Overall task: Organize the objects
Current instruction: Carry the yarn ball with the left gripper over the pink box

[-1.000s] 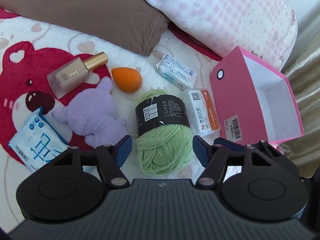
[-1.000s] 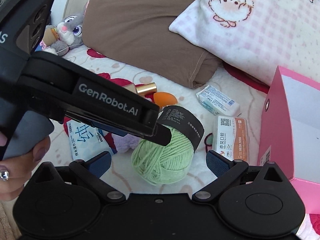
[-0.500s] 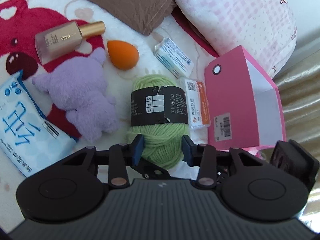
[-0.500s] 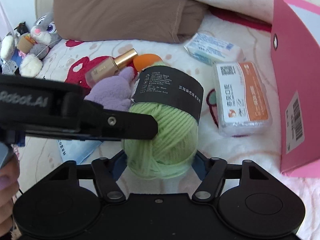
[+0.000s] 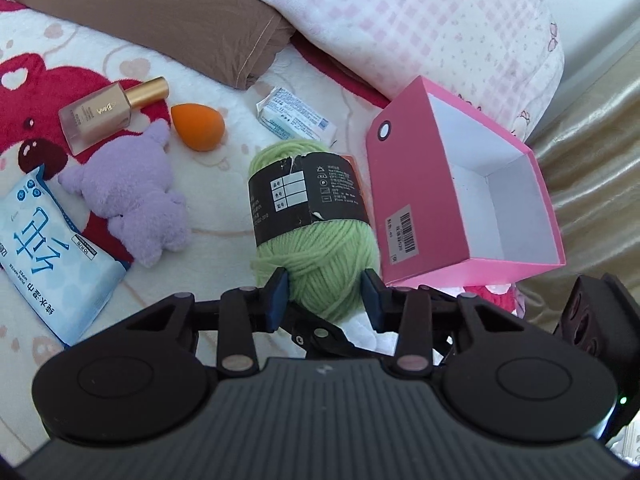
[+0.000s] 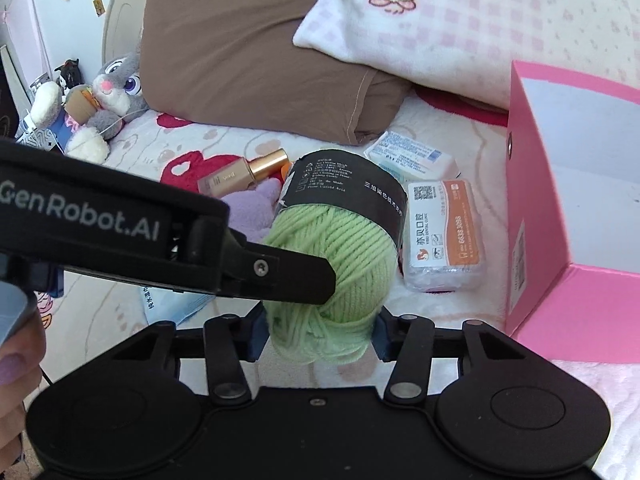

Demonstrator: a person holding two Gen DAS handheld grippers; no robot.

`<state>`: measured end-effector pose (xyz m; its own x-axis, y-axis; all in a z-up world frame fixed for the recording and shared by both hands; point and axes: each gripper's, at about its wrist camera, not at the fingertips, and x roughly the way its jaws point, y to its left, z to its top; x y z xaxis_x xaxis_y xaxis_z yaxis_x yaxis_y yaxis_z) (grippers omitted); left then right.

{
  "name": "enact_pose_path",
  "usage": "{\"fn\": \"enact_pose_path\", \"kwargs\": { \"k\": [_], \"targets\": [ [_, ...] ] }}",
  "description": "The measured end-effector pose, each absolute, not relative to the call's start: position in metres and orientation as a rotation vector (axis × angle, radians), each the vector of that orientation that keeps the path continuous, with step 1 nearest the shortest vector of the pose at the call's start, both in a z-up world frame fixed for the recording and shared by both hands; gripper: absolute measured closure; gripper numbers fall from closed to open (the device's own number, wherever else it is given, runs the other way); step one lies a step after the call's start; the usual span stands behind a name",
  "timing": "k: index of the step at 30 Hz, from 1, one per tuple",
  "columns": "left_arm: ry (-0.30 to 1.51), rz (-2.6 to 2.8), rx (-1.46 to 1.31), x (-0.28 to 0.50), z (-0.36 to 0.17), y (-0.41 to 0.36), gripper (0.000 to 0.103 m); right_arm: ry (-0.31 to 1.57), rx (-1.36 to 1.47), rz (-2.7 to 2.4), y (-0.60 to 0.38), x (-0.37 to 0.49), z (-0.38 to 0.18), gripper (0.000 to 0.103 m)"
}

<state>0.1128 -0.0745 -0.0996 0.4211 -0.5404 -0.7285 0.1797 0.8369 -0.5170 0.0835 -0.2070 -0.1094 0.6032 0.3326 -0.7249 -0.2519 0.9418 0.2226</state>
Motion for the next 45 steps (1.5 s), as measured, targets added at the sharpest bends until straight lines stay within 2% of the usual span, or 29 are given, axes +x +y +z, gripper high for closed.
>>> {"fn": "enact_pose_path", "kwargs": {
  "k": [12,19,26,34,45],
  "targets": [
    [0.820,-0.592,-0.246,0.077,0.006,-0.128,0.065,0.554,-0.039,0.259,-0.248,0.043,-0.018,0.049],
    [0.863,-0.742,-0.170,0.095,0.041,-0.196,0.065,0.531,-0.103,0.163,-0.299,0.046,0.017,0.049],
    [0.903,-0.861,-0.157,0.118,0.023,-0.275,0.065,0.602,-0.069,-0.012,-0.364,0.063,0.011,0.049],
    [1.056,-0.942,-0.193,0.163,-0.022,-0.342,0.065,0.742,-0.002,-0.129,-0.437,0.087,-0.022,0.049],
    [1.269,-0.861,-0.309,0.203,-0.097,-0.351,0.063,0.996,0.042,-0.091,-0.446,0.111,-0.058,0.049]
  ]
}}
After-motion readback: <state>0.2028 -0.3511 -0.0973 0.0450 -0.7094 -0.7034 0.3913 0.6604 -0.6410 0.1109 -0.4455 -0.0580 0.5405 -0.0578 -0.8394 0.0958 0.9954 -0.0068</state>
